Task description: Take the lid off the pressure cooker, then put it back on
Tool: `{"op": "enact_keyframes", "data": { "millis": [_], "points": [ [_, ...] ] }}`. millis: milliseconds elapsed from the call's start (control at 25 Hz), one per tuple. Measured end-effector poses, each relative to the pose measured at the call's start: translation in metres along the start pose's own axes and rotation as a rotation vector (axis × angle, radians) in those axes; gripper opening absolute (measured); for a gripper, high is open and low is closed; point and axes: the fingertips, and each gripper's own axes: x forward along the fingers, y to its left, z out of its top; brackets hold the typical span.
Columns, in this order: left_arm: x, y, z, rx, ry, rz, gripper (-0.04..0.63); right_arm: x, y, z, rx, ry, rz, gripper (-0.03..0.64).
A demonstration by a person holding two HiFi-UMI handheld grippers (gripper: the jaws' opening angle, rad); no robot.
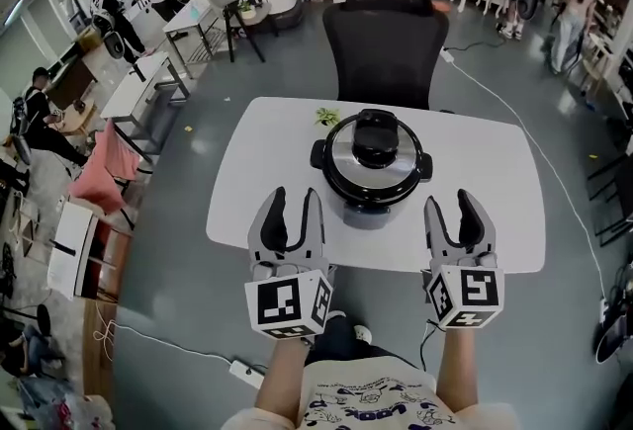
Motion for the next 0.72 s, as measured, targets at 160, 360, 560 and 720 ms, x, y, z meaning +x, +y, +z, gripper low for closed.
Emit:
{"op": "enact_keyframes", "data": {
  "millis": [160, 360, 560, 720],
  "points": [
    [0.006, 0.006, -0.009, -0.01, 0.009, 0.019, 0.181, 0.011, 0.003, -0.009, -0.003, 0.018, 0.026, 0.259],
    [0.026, 0.015, -0.017, -0.018, 0.026, 0.033, 0.192, 0.037, 0.003, -0.013, -0.001, 0.037, 0.055, 0.27],
    [0.055, 0.029, -0.022, -0.042, 0.035, 0.031, 0.192, 0.071, 0.007, -0.015, -0.006, 0.056, 0.07, 0.284],
    [0.087, 0.044, -0.028, -0.05, 0.048, 0.02, 0.192, 0.108, 0.014, -0.02, -0.034, 0.072, 0.107, 0.298]
  ]
}}
